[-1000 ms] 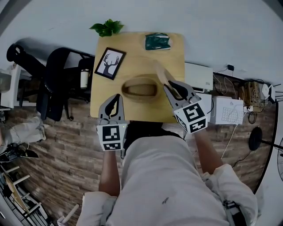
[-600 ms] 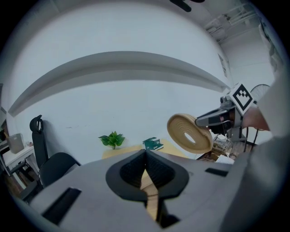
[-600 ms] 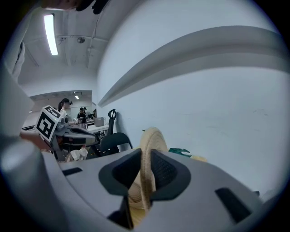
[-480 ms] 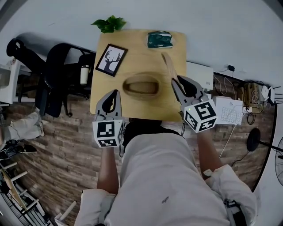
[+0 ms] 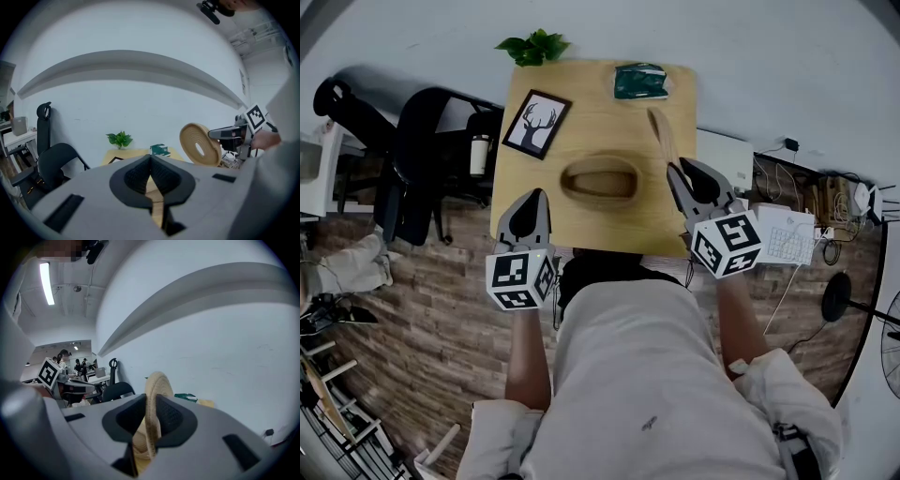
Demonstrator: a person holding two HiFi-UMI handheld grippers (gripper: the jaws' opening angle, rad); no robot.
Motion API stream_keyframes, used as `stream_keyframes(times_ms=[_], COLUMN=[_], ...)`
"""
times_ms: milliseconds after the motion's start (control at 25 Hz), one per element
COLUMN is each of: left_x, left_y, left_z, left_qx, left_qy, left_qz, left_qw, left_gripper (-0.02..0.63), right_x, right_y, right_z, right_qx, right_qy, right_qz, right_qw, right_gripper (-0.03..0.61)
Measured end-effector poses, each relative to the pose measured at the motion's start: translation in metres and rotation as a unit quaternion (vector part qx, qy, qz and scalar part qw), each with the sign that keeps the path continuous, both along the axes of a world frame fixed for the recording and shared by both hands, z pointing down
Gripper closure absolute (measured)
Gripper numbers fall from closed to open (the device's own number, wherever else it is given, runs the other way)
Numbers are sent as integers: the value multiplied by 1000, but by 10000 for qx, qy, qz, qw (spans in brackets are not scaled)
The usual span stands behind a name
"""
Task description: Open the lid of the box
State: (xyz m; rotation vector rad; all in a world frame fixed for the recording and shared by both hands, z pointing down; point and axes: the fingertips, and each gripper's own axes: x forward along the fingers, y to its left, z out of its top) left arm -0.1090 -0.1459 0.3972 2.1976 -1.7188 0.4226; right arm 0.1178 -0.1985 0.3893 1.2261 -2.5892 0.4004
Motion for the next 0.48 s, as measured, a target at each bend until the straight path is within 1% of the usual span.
stream_keyframes(times_ms=[200,480], left_x=[0,3], left_y=[-2,-6], left_z=[2,4], left_qx=[-32,-61], left_qy=[-2,62], left_qz=[-17,-29], left_qw=[10000,10000], left_gripper=[607,607], right_x=[1,1], right_y=[-2,-2], right_z=[2,5], right_qx=[-37,-70], right_qy=[79,70], right_qz=[-8,-88], right_qw=[10000,9999], right_gripper=[511,509])
